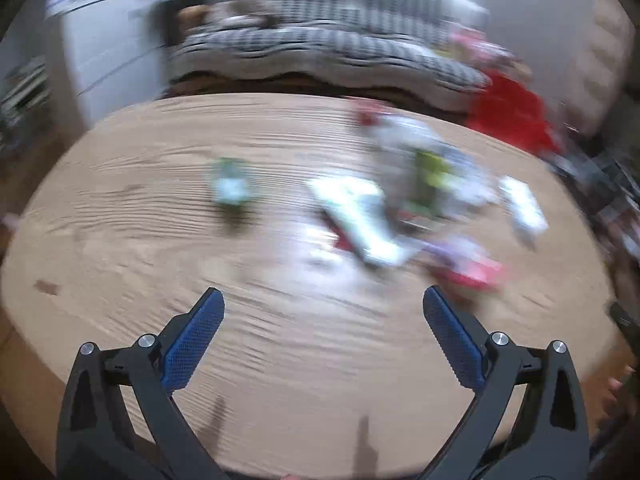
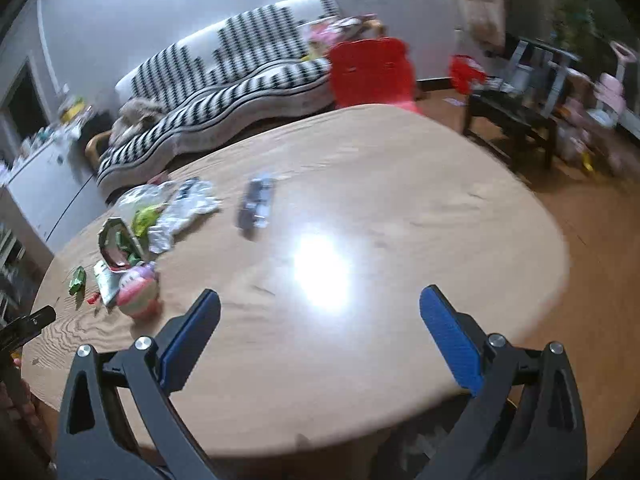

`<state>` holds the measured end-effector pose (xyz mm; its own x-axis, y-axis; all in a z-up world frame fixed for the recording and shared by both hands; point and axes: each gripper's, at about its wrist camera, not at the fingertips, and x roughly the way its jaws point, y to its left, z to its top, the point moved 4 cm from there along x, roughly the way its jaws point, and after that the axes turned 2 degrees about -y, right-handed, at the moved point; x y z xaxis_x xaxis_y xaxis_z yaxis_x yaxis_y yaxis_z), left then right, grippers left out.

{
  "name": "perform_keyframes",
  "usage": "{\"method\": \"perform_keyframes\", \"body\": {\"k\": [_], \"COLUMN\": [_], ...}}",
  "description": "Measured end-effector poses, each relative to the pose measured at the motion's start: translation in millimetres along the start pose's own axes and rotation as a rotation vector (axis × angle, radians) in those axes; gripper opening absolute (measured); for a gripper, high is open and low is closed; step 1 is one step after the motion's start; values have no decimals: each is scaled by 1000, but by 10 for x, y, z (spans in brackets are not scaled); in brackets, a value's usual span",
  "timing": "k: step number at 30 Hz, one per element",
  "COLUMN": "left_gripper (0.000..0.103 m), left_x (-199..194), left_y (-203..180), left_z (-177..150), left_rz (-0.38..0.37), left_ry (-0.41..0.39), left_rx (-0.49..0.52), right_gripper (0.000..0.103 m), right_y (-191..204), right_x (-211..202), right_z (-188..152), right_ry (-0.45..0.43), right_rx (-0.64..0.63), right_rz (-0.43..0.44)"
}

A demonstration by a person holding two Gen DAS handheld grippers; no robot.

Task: Collect trash
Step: 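Grasp the green plastic tray with left tool while right grasps blister pack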

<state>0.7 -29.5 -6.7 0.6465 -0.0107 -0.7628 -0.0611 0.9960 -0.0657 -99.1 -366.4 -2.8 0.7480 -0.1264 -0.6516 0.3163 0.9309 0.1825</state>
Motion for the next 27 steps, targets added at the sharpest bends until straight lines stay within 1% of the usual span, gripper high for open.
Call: {"method": "perform_keyframes", "body": {"k": [2, 3, 5, 7, 9, 13, 16, 17, 19, 20, 21, 22, 24, 27], "left_gripper": [97, 97, 97, 97, 97, 97, 97, 97, 97, 97, 97, 97, 97, 97], "left_x": [132, 201, 348, 483, 592, 837, 1014, 1085, 1180, 1228, 1249, 1265, 1288, 1308], "left_y": [313, 438, 570, 591, 590, 593, 643, 718, 809, 868, 908, 933, 956, 938], "left_z": [123, 140, 210, 282, 349, 413, 445, 446, 450, 460, 490, 518, 540, 541], "left_rz": [92, 113, 126, 140, 153, 207, 202, 201, 196, 196, 209, 207, 217, 226], "left_ry": [12, 24, 53, 68, 66, 65, 82, 87, 96, 103, 94, 91, 81, 46], "left_rx": [-44, -66, -95, -111, -115, -87, -91, -100, -120, -132, -132, -137, -141, -145], "right_gripper": [96, 96, 96, 96, 96, 96, 96, 96, 97, 98, 98, 98, 98, 98], "right_y": [246, 330, 456, 564, 635, 694, 704, 706, 705, 727, 740, 753, 776, 805], "right_x": [238, 303, 482, 732, 964, 1371, 1586, 1648, 1695, 1722, 1756, 1784, 1822, 1862], "right_z": [131, 158, 248, 330, 379, 428, 406, 393, 403, 411, 419, 431, 457, 489], "right_ry": [15, 20, 29, 48, 73, 125, 152, 159, 164, 166, 173, 178, 179, 180], "right_rx": [-32, -44, -68, -83, -101, -116, -127, -126, -143, -148, -156, -167, -175, -178], "right_rz": [6, 3, -3, -14, -37, -81, -99, -103, -126, -123, -132, -138, -128, -126]}}
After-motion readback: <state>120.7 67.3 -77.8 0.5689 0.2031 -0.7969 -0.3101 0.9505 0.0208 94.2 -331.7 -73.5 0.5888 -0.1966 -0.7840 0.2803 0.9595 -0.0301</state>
